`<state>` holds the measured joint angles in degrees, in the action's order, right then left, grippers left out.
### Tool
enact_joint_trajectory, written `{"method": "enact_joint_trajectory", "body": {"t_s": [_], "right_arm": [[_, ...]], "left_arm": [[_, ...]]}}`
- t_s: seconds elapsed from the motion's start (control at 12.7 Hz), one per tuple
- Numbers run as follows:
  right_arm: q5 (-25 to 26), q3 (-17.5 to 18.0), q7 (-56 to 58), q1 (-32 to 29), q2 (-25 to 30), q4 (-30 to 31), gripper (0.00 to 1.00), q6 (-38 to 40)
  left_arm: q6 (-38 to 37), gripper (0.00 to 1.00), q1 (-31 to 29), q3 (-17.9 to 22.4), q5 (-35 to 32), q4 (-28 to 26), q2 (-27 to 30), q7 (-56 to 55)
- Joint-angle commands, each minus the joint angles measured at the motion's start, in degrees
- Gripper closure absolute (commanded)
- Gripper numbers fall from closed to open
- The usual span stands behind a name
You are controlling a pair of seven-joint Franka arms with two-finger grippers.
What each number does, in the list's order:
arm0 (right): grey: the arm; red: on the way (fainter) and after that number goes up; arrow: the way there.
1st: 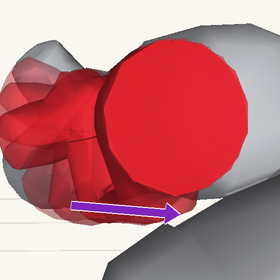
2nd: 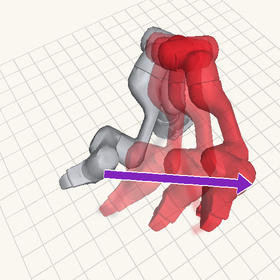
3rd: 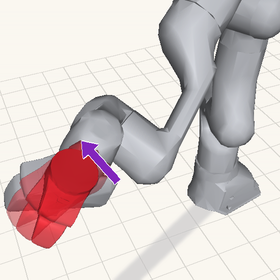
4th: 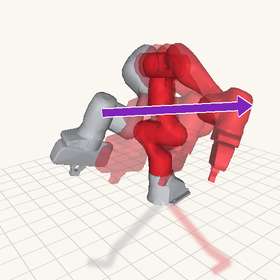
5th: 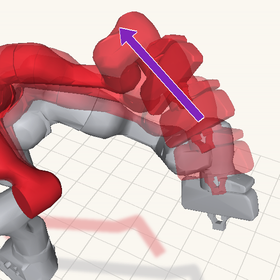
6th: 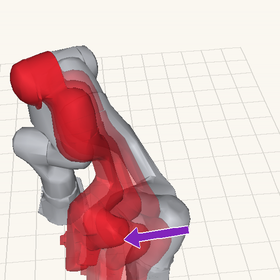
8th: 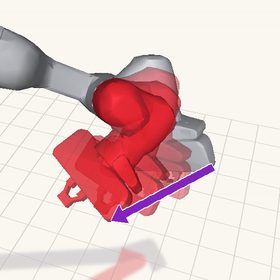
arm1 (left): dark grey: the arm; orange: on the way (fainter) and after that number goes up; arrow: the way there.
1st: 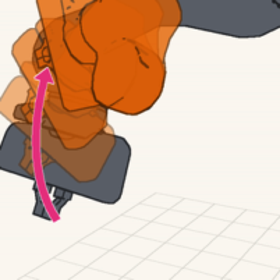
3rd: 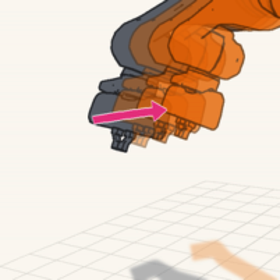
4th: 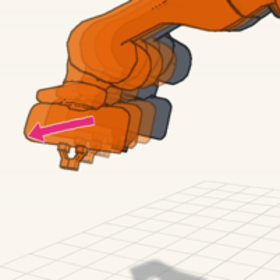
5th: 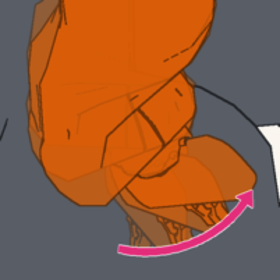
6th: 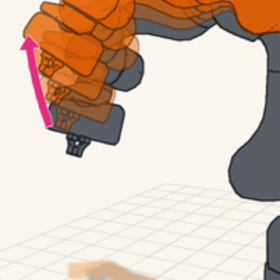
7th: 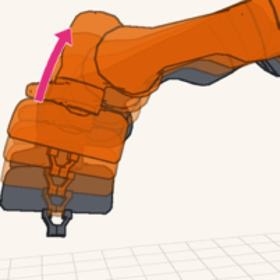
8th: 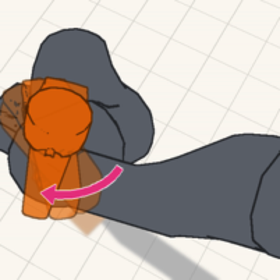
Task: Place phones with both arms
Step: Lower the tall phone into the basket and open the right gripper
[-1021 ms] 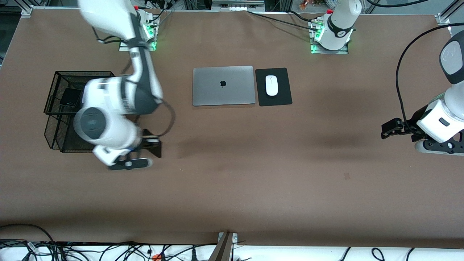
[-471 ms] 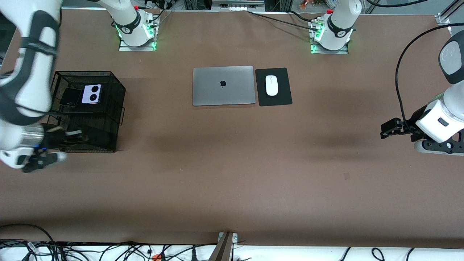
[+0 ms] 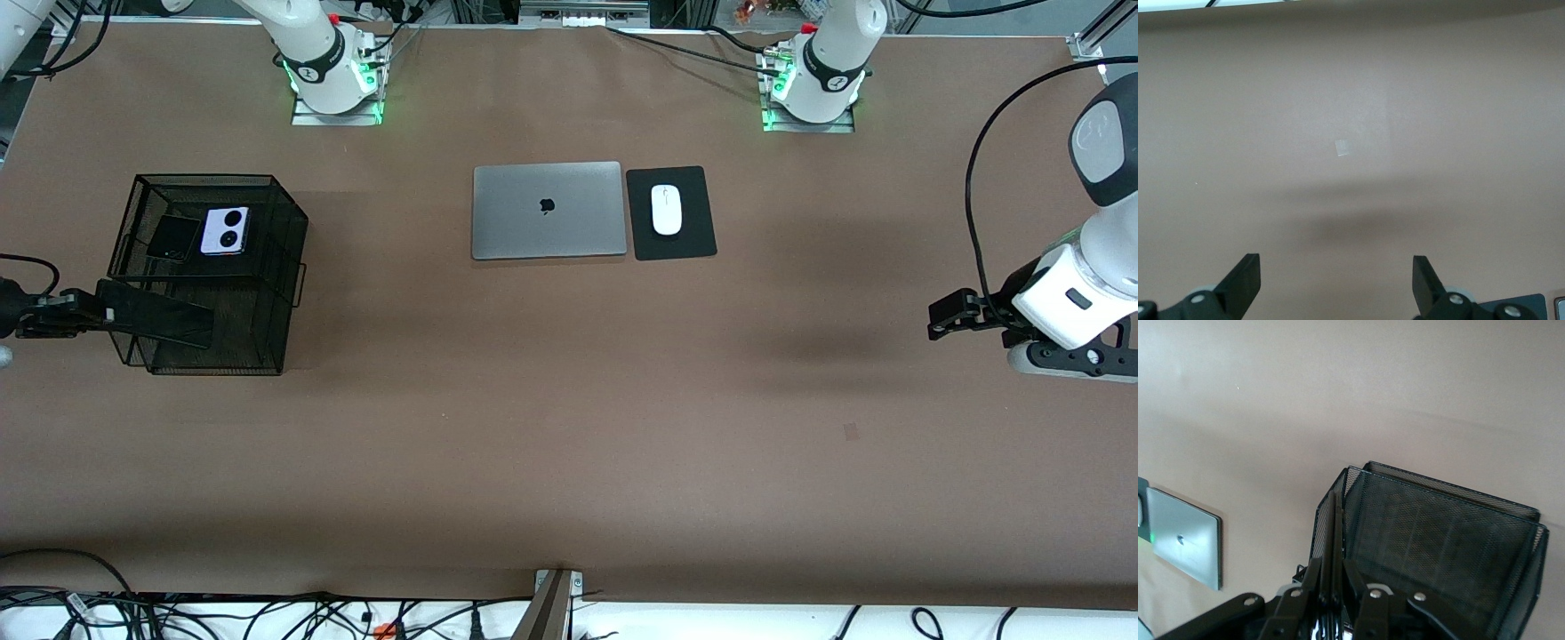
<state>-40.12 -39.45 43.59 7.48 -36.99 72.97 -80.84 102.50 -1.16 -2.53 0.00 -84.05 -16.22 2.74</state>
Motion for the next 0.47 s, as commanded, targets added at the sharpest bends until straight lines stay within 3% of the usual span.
{"method": "enact_joint_trajectory", "body": {"t_s": [0.0, 0.39], "right_arm": [[-4.3, 1.1, 4.8, -3.0, -3.8, -0.5, 1.00, 3.7], [-8.4, 1.2, 12.2, -6.0, -8.6, 1.5, 1.00, 4.5]], "left_arm": [[-0.3, 0.00, 0.2, 0.1, -0.7, -0.9, 1.0, 0.4], [-0.3, 0.00, 0.2, 0.1, -0.7, -0.9, 1.0, 0.4]]}}
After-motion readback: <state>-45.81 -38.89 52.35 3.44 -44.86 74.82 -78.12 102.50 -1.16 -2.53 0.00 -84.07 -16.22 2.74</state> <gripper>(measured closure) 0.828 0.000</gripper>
